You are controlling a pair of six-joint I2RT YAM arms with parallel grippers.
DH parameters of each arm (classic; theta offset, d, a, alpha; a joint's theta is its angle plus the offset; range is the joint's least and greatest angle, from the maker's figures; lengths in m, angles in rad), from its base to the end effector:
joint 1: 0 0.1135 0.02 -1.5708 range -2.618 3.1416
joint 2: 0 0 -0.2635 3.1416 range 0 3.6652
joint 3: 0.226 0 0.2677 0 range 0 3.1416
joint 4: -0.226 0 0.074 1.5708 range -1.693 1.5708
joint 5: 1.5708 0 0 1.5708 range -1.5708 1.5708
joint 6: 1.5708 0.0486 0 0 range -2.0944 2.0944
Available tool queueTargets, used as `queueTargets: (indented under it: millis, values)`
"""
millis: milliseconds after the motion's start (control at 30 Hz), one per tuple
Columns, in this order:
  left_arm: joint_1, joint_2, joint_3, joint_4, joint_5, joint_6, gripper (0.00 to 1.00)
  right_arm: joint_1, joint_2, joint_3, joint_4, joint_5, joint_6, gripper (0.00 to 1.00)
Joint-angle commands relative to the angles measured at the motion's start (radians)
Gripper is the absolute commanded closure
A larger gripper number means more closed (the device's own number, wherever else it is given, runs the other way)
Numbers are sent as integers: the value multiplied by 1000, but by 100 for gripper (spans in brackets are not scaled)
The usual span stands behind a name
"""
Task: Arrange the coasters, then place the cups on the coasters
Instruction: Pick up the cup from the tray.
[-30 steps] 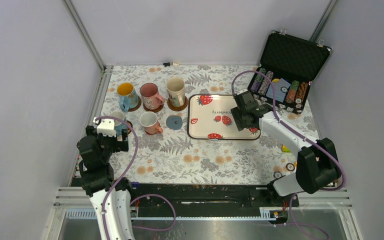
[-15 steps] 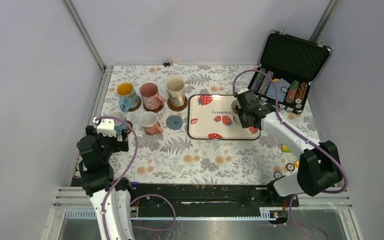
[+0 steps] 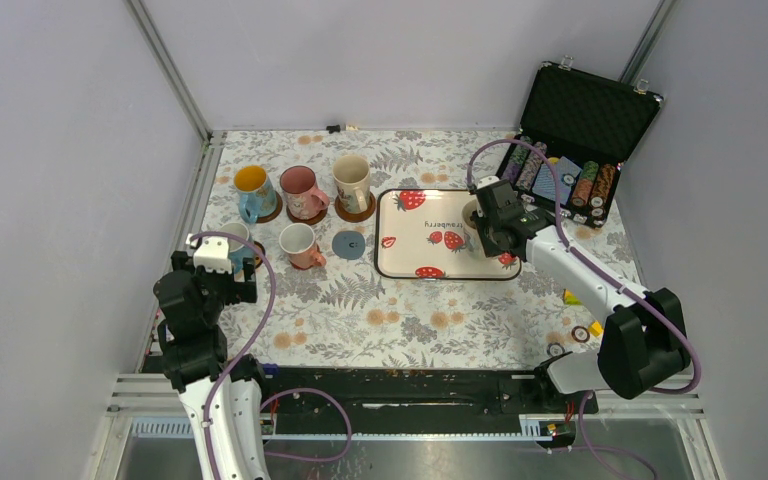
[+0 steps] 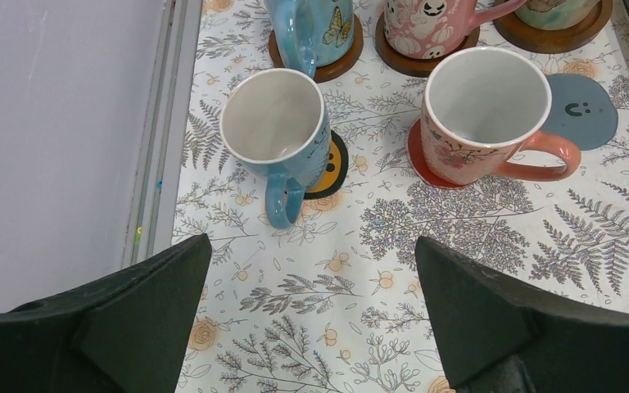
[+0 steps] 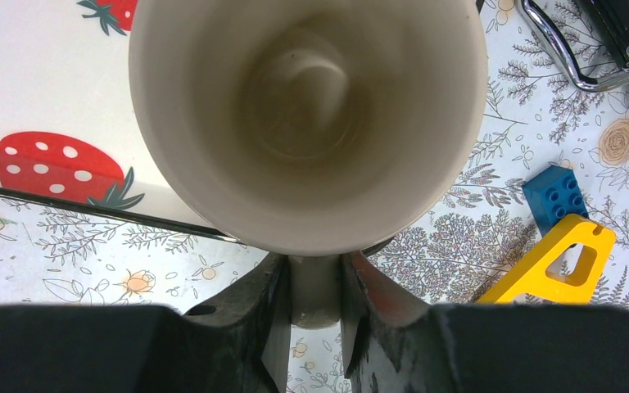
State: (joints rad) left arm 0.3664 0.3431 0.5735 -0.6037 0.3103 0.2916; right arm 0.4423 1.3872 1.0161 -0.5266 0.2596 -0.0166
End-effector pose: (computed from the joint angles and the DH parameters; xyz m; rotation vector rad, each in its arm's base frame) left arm 0.1212 0.0306 0.2763 0.1328 1.9233 0.1389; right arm 0.2875 0.1223 0.2393 -0.4445 2.3908 -0.1304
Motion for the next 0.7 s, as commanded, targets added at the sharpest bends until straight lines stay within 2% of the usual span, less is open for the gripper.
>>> queueTargets:
  millis: [0, 667]
  values:
    - [6, 9, -1, 44, 0, 6, 1, -2, -37, 19, 47, 3, -3, 99]
    - [9, 17, -3, 49, -15, 4, 1, -54, -86, 7, 33, -50, 4, 100]
